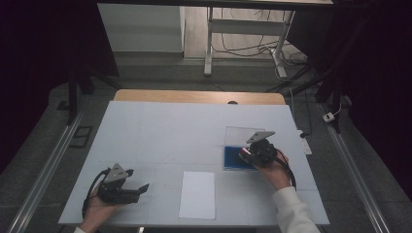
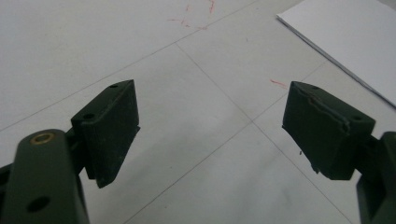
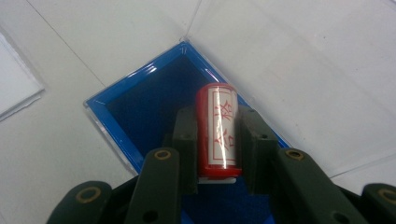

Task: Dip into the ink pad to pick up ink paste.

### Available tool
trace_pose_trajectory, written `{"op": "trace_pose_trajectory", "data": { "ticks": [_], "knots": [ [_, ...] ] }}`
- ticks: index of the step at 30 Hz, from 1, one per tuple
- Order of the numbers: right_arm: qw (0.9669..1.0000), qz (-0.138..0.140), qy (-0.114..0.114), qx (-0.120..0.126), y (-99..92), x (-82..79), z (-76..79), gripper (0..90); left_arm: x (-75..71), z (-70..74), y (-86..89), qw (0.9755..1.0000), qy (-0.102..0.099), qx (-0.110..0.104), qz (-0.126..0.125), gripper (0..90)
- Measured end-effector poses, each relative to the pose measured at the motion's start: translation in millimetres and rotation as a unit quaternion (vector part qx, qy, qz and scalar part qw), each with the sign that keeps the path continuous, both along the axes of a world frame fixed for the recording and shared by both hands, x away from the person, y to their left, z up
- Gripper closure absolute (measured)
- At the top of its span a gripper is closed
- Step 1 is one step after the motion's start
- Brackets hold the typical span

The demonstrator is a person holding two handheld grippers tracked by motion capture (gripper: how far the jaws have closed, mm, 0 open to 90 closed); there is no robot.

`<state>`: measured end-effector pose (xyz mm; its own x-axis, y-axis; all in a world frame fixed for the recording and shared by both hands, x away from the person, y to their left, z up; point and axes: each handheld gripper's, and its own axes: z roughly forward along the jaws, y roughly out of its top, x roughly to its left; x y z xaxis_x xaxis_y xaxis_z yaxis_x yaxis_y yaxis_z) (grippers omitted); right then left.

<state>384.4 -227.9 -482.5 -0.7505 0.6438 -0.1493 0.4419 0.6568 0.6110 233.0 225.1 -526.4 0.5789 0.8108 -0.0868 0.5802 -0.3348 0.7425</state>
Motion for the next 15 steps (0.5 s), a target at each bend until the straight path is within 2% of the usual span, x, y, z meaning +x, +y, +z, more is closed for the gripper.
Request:
{"op": "trace_pose_trajectory", "data": {
  "ticks": [15],
  "knots": [
    [1.0000,-0.001,-0.001,0.007,-1.0,-0.2,-0.9,71.1,0.5,-0.6,0.6,1.0000,0.001,-0.003,0.001,19.0]
  ]
}}
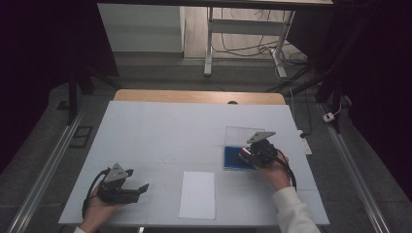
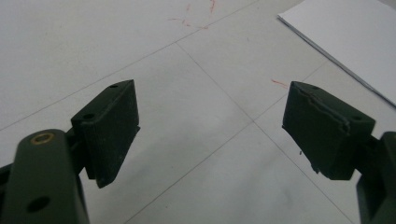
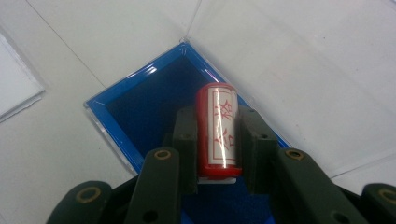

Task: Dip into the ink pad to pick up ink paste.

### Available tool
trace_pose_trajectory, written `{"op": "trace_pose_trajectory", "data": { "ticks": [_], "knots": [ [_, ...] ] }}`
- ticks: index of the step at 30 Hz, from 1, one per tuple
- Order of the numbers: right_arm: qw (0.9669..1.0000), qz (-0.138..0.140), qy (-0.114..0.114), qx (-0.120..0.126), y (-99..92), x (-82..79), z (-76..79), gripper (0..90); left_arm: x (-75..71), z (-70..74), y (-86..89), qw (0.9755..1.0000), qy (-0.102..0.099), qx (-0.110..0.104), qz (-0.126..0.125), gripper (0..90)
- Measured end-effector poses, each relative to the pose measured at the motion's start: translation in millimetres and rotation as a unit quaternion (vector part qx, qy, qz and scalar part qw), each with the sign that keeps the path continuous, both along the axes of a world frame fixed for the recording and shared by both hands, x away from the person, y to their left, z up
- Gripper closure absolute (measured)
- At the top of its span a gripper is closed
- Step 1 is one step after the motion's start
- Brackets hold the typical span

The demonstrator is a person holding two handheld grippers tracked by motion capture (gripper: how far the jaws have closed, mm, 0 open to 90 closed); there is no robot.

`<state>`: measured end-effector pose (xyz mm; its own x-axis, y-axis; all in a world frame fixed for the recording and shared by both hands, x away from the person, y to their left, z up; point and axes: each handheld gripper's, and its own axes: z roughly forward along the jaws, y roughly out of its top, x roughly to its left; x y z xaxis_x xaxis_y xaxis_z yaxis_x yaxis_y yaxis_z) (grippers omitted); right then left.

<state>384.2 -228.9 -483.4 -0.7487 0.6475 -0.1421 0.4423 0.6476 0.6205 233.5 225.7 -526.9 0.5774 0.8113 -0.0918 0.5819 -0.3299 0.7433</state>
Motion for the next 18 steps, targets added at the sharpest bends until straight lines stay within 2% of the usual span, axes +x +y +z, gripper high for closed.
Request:
{"op": "trace_pose_trajectory", "data": {
  "ticks": [7,11,13,14,15,16,18],
  "knots": [
    [1.0000,0.005,-0.001,0.002,-1.1,0.0,2.0,70.8,0.2,-0.2,0.6,1.0000,0.001,0.000,0.000,19.0],
    [0.9998,0.007,-0.002,0.018,-5.0,0.4,4.8,70.6,0.6,-0.4,0.9,1.0000,0.001,0.000,0.000,19.0],
    [0.9997,0.003,-0.009,0.022,-7.4,0.5,6.9,70.6,0.7,-0.4,1.1,1.0000,0.001,0.000,0.001,19.0],
    [0.9992,0.003,-0.012,0.037,-10.5,-0.4,11.1,70.5,0.7,-0.3,1.3,1.0000,0.001,0.000,0.001,19.0],
    [0.9992,0.003,-0.012,0.037,-10.5,-0.4,11.1,70.5,0.6,-0.2,1.6,1.0000,0.001,0.000,0.001,19.0],
    [0.9988,0.003,-0.012,0.048,-12.7,-2.1,14.7,70.5,0.5,-0.1,1.6,1.0000,0.000,0.000,0.001,19.0],
    [0.9987,0.003,-0.014,0.049,-13.4,-2.8,15.8,70.5,0.3,-0.1,1.5,1.0000,0.000,0.000,0.001,19.0]
  ]
}}
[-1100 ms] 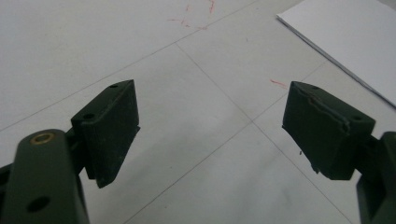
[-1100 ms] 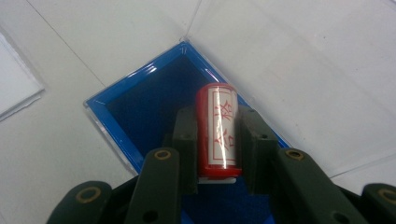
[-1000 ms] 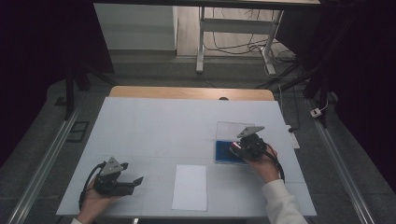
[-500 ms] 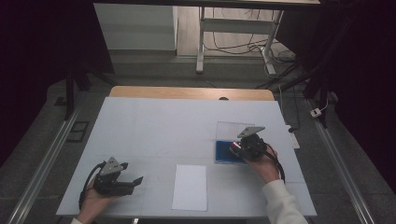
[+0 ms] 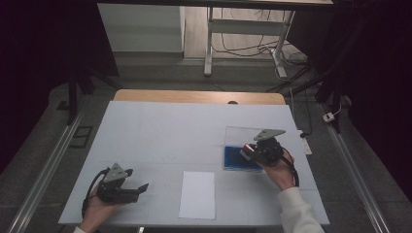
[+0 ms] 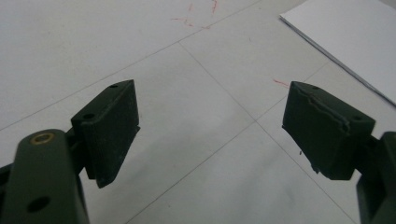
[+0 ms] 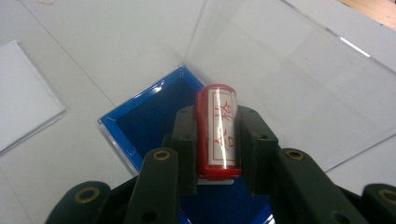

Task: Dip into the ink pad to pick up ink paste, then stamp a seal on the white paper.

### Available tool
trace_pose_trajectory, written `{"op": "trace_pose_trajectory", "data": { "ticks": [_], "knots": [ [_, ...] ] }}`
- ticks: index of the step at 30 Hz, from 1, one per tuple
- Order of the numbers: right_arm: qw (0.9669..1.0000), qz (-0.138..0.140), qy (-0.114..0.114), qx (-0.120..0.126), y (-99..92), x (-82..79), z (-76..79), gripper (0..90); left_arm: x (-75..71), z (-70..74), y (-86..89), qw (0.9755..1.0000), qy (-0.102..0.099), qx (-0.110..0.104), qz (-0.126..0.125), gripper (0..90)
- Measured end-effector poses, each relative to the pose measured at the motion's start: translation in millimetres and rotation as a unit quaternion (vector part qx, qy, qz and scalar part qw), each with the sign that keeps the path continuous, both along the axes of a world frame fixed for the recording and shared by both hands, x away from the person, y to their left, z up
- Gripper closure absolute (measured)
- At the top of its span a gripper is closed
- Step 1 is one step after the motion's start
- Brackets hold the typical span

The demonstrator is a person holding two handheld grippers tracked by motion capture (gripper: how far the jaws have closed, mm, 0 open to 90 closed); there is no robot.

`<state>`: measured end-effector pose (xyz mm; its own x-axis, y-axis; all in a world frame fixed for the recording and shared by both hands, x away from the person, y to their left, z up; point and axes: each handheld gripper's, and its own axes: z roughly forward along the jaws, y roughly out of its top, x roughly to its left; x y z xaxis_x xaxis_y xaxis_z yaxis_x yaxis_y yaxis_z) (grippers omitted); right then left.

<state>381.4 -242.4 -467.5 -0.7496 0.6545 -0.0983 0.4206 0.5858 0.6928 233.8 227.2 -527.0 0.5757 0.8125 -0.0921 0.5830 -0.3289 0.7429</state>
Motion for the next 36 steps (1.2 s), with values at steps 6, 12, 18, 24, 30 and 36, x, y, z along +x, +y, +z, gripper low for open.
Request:
{"op": "trace_pose_trajectory", "data": {
  "ticks": [6,12,18,24,30,36],
  "knots": [
    [1.0000,-0.001,-0.001,0.005,-2.8,-1.2,1.6,70.5,-0.2,0.3,0.5,1.0000,-0.001,0.001,0.001,19.0],
    [0.9999,0.001,-0.010,0.007,-3.5,-2.3,3.5,70.5,-0.2,0.2,0.2,1.0000,-0.002,0.001,0.000,19.0],
    [0.9998,0.000,-0.017,0.009,-3.4,-3.7,4.8,70.5,-0.3,0.3,0.4,1.0000,-0.002,0.001,0.001,19.1],
    [0.9996,0.006,-0.022,0.015,-1.5,-7.1,8.0,70.4,-0.7,0.7,0.2,1.0000,-0.003,0.001,0.001,19.0],
    [0.9991,0.017,-0.031,0.023,1.6,-10.6,12.4,70.4,-0.4,0.4,0.2,1.0000,-0.002,0.001,0.001,19.0],
    [0.9988,0.027,-0.032,0.026,6.4,-14.5,15.1,70.4,-0.5,0.6,0.3,1.0000,-0.003,0.001,0.001,19.0]
  ]
}}
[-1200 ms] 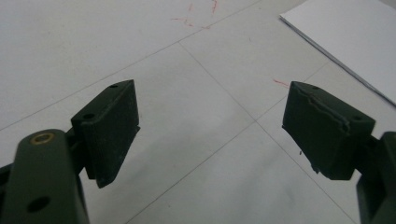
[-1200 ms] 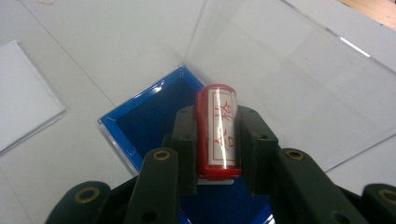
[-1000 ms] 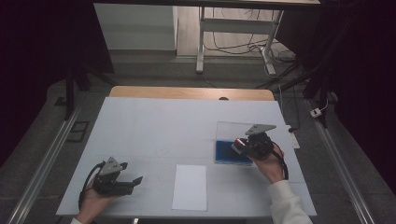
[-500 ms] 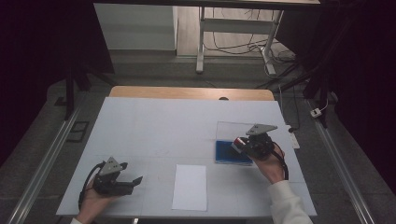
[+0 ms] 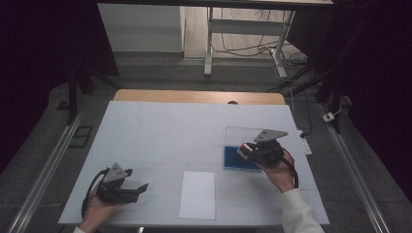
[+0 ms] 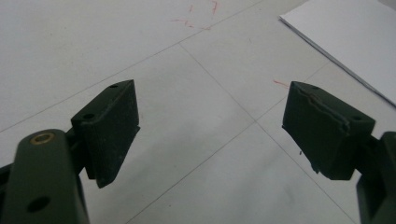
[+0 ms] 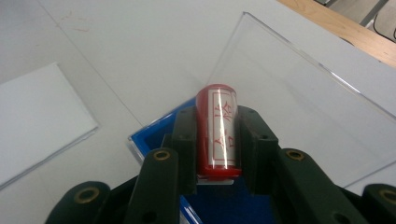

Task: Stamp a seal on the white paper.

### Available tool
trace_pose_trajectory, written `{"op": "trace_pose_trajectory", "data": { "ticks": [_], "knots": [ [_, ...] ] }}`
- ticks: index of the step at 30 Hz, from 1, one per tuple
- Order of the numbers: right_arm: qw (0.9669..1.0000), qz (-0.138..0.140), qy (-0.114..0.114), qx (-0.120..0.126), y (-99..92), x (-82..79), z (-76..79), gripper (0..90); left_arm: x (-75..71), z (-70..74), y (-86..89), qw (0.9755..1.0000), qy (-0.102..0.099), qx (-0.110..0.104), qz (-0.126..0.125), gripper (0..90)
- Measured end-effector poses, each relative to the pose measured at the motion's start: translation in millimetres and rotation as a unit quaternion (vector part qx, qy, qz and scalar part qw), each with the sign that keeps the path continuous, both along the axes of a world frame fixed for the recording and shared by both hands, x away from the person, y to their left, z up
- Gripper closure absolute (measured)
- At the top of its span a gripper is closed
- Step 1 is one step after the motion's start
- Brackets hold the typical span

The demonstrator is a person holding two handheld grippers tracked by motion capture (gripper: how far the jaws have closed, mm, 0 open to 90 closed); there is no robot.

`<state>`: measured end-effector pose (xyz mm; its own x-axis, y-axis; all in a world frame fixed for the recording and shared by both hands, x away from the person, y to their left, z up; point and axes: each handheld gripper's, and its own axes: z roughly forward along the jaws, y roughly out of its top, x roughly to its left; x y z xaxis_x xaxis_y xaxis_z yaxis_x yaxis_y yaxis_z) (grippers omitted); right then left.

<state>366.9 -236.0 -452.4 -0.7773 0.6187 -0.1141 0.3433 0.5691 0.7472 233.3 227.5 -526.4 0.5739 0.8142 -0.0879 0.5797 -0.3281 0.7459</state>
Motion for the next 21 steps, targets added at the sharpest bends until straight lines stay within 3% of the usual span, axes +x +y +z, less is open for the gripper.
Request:
{"op": "trace_pose_trajectory", "data": {
  "ticks": [21],
  "knots": [
    [0.9992,0.039,0.002,0.010,19.9,-13.5,6.6,70.5,0.3,-0.3,-0.4,1.0000,0.001,0.001,-0.001,19.1]
  ]
}}
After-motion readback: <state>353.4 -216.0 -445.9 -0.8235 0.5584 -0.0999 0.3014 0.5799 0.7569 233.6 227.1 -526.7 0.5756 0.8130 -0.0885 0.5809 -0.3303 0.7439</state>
